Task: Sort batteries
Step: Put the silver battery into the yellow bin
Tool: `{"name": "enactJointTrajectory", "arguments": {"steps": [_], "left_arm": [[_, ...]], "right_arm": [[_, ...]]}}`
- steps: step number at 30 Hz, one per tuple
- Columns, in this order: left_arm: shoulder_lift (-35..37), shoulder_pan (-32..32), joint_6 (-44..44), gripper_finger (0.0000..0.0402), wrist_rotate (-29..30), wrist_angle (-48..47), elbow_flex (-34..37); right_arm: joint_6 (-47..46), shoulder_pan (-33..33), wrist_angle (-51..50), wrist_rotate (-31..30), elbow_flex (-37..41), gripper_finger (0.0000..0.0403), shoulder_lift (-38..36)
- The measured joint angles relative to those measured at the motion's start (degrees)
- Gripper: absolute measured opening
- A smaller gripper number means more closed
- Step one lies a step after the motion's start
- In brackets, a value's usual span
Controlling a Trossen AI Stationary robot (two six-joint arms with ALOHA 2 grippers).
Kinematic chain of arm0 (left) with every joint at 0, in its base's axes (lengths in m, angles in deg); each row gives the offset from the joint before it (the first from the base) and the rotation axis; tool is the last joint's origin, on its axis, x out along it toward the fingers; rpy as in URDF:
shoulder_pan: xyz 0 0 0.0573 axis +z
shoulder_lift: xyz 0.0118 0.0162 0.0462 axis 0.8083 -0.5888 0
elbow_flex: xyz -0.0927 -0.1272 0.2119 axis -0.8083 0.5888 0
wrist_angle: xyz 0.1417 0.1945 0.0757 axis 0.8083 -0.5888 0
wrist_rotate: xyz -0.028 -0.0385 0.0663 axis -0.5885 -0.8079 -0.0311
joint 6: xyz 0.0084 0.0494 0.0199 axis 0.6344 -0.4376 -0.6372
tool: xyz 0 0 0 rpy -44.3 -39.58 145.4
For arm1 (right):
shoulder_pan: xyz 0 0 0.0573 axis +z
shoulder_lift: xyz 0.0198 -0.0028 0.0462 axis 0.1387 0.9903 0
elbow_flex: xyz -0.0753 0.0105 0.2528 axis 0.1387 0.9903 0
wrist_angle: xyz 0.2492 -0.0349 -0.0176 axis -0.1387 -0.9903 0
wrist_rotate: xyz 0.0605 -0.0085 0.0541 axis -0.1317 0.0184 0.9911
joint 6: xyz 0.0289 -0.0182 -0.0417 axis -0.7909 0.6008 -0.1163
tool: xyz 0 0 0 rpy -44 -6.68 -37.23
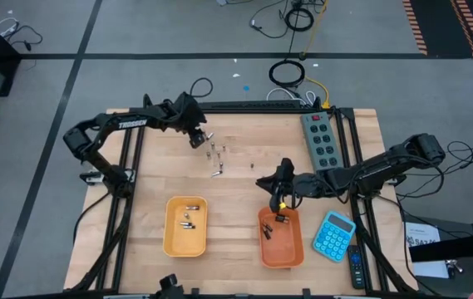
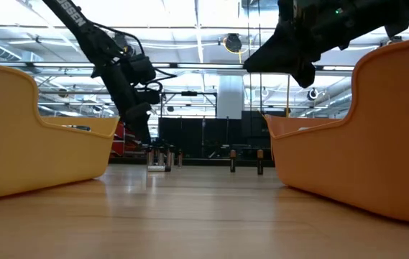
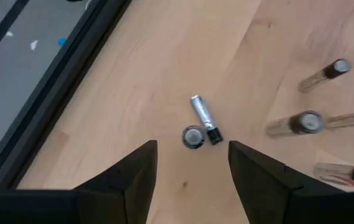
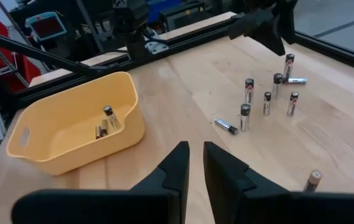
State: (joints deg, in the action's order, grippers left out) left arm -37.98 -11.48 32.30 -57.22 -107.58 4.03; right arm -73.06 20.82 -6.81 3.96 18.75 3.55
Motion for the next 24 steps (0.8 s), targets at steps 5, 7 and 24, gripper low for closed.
{"name": "enactJointTrajectory", "arguments": {"steps": [5,7,24], "left_arm": [[-0.3,0.0,-0.1,0.0215,-1.3,1.7,0.0],[-0.3,-0.1,-0.1,0.0215,-1.6,1.8,0.0],[-4.9,-0.1,0.1,0.0215,-1.3,5.0,-0.1]], "right_arm": [[0.4,0.2,-0.1,-0.7,0.0,0.0039,0.5],[0.5,0.2,-0.1,-0.7,0.0,0.0039,0.8],[-0.1,-0.1,0.4,-0.6,0.0,0.0039,2.6]]}}
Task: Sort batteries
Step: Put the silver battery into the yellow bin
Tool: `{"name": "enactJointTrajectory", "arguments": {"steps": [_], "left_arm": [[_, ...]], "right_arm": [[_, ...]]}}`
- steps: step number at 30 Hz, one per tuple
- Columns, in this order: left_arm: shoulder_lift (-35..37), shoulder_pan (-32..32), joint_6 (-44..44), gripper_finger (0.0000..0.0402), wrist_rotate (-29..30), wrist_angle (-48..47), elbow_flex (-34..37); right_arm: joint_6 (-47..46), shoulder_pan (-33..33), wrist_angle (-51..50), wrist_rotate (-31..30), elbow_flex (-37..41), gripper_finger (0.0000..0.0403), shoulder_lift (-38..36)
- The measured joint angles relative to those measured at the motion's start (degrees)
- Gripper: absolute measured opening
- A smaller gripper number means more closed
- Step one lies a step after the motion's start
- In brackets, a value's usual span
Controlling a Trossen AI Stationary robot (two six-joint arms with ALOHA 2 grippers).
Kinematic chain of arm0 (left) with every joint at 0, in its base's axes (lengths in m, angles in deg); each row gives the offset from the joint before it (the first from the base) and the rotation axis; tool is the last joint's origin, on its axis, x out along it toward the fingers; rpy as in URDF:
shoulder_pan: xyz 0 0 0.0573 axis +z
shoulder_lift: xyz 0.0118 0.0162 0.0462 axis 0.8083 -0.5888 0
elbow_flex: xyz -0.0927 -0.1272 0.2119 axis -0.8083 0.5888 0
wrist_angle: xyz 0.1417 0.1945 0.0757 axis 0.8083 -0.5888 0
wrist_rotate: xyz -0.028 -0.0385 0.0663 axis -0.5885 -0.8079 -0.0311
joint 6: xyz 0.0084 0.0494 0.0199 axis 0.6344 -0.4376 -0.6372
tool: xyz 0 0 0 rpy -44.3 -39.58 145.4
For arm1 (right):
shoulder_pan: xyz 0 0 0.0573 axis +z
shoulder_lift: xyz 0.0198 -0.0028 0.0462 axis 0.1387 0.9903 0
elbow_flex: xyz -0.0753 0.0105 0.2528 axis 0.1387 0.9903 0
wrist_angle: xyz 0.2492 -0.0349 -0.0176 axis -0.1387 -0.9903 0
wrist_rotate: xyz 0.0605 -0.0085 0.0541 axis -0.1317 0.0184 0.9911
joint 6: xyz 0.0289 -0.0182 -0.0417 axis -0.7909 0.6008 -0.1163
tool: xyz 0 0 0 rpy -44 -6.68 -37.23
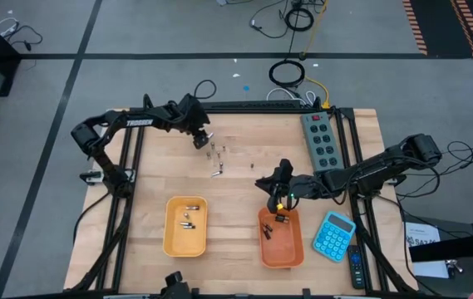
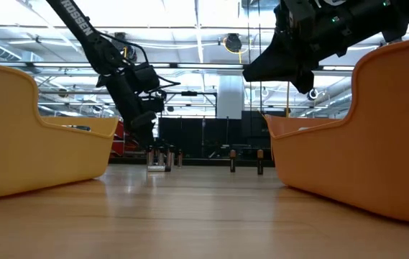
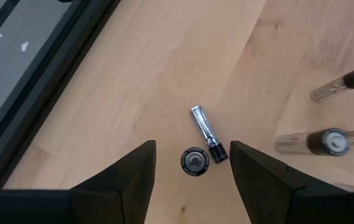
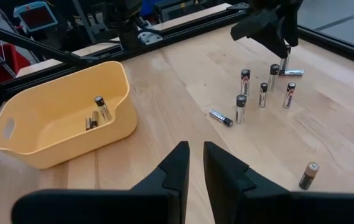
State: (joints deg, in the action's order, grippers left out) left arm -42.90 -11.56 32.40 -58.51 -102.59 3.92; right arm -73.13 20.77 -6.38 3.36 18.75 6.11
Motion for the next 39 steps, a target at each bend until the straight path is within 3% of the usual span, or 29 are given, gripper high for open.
{"name": "enactJointTrajectory", "arguments": {"steps": [13,24,32,39], "left_arm": [[-0.9,0.0,-0.3,0.02,2.8,0.6,0.0],[-0.9,0.0,-1.5,0.0053,1.1,0.3,0.0],[-0.8,0.1,-1.4,0.0053,1.5,-3.5,-1.1],[0.8,0.1,-1.2,0.0053,0.3,-10.4,-8.4]], "right_arm": [[0.0,0.0,-0.1,0.0,0.0,0.0039,0.0],[0.0,0.0,-0.1,0.0,0.0,0.0038,0.0],[0.0,-0.4,-0.1,0.0,0.0,0.0038,0.0],[-0.9,-0.7,-1.1,-0.1,0.0,0.0038,-0.1]]}}
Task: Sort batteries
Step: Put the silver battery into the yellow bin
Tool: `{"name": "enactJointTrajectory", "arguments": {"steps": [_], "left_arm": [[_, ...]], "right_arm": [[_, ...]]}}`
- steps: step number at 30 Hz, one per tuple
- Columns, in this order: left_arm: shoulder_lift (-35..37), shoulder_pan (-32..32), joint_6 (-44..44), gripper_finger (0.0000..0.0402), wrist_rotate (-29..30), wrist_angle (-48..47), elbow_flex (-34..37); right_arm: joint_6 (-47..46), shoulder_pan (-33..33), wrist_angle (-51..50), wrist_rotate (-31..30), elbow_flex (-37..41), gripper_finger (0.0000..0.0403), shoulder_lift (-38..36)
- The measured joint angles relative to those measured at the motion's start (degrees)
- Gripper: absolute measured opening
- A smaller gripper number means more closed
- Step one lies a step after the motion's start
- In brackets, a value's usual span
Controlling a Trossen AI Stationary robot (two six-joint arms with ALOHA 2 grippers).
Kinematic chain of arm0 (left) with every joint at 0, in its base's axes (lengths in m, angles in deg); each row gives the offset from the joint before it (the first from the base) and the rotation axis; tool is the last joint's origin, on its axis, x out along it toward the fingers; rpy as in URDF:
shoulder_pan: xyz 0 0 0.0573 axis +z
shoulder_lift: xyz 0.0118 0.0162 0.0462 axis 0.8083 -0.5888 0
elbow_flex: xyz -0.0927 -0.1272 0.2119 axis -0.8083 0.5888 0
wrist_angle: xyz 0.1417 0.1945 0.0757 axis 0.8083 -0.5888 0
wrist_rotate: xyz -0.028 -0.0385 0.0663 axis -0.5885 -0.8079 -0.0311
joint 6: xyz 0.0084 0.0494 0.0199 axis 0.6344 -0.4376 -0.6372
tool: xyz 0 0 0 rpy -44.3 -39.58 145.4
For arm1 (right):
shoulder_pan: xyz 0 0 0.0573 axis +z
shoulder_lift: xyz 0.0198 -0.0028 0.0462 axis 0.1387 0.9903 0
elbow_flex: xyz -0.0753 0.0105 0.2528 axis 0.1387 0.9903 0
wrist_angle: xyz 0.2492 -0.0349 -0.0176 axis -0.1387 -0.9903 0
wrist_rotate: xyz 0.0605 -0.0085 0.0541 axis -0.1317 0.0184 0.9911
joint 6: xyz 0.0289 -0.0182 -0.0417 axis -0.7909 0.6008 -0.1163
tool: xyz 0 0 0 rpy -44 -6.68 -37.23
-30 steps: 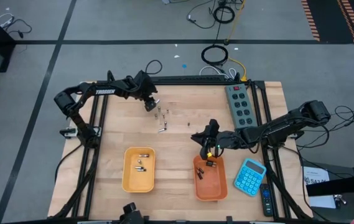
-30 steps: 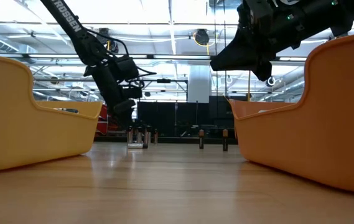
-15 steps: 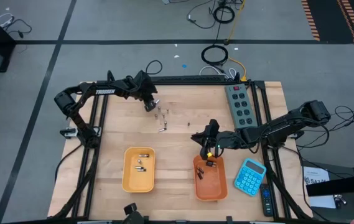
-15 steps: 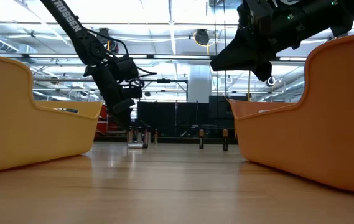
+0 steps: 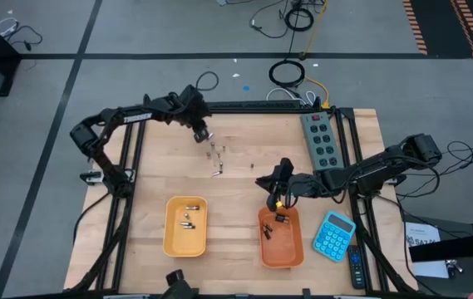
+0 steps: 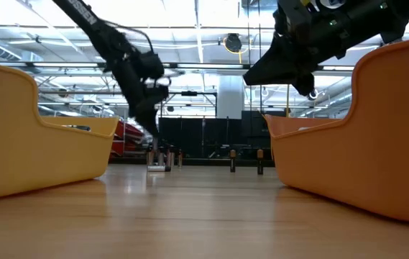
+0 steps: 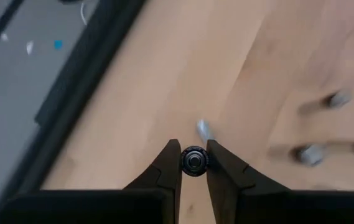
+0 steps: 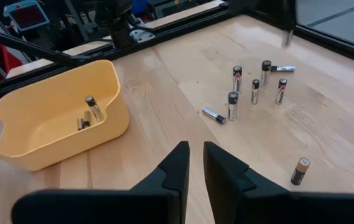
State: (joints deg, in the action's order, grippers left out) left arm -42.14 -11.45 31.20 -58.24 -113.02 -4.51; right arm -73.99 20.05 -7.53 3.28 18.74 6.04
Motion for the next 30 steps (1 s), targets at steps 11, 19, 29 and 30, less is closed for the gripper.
{"name": "enactJointTrajectory", "arguments": {"steps": [11,19,29,30], "left_arm": [[15.5,-6.9,1.5,0.0053,-2.1,-8.3,-2.4],[26.9,-21.0,5.8,0.0053,-2.8,-16.9,-1.7],[32.5,-40.9,17.8,0.0053,-2.6,-26.0,2.0],[32.6,-42.6,18.6,0.0053,-2.5,-26.0,2.3]], "right_arm": [[-0.1,0.0,-2.8,0.0,0.0,0.0038,0.0],[1.5,-0.4,-3.5,0.1,0.0,0.0038,0.0],[2.1,-1.3,-1.8,0.0,0.0,0.0038,1.8],[2.3,-1.5,-1.3,0.2,0.0,0.0038,2.6]]}}
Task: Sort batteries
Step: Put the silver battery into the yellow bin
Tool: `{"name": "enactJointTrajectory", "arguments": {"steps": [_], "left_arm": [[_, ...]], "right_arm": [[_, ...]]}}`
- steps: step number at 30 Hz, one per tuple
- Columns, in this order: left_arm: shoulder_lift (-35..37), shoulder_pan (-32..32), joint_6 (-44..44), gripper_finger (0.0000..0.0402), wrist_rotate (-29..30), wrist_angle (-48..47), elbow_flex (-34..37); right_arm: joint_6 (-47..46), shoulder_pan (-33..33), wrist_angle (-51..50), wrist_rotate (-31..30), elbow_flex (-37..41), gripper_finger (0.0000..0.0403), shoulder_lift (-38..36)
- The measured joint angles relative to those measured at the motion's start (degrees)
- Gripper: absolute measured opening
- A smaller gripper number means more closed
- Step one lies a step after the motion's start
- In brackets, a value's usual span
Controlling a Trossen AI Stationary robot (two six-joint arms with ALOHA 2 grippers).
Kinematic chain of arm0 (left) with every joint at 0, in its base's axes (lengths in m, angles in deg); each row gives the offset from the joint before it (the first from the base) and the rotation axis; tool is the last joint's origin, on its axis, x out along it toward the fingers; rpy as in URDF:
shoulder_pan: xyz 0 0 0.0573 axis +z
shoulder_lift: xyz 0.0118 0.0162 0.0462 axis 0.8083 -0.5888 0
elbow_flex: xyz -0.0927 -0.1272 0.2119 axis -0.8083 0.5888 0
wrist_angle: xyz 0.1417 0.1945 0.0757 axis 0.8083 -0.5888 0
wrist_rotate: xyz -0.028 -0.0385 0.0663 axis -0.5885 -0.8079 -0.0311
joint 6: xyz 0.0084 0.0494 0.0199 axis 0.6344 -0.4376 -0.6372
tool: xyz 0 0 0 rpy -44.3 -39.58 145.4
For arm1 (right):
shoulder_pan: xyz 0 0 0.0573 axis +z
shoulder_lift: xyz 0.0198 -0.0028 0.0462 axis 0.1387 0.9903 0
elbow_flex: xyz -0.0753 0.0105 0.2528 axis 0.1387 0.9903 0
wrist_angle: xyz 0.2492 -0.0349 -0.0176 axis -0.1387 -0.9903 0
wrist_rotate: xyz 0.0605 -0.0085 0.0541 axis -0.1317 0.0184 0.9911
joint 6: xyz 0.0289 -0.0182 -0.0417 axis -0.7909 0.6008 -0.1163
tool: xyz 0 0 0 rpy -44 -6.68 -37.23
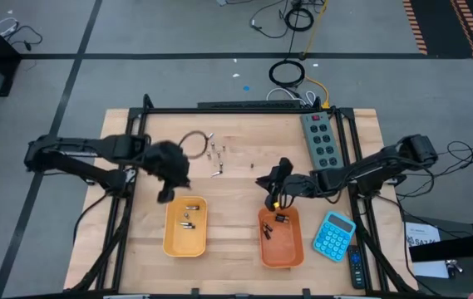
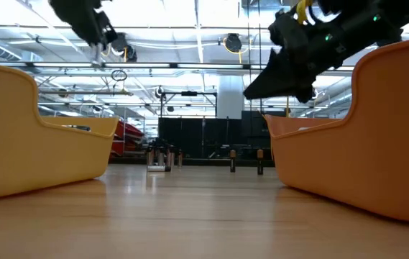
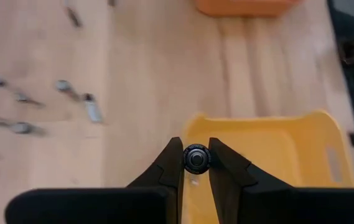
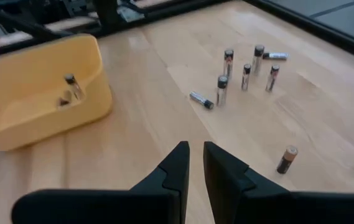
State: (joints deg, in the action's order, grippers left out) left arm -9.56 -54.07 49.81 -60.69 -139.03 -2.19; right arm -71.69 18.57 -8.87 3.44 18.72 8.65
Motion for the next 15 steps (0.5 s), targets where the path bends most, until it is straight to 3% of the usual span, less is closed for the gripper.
{"name": "enactJointTrajectory", "arguments": {"steps": [6,15], "left_arm": [[0.0,-8.0,4.0,0.0053,3.7,-0.9,1.6],[0.0,-15.7,8.2,0.0053,7.1,-1.1,1.6]], "right_arm": [[0.2,-1.8,2.9,2.1,0.0,0.0038,5.0],[0.2,-3.5,3.5,4.9,0.0,0.0038,5.7]]}}
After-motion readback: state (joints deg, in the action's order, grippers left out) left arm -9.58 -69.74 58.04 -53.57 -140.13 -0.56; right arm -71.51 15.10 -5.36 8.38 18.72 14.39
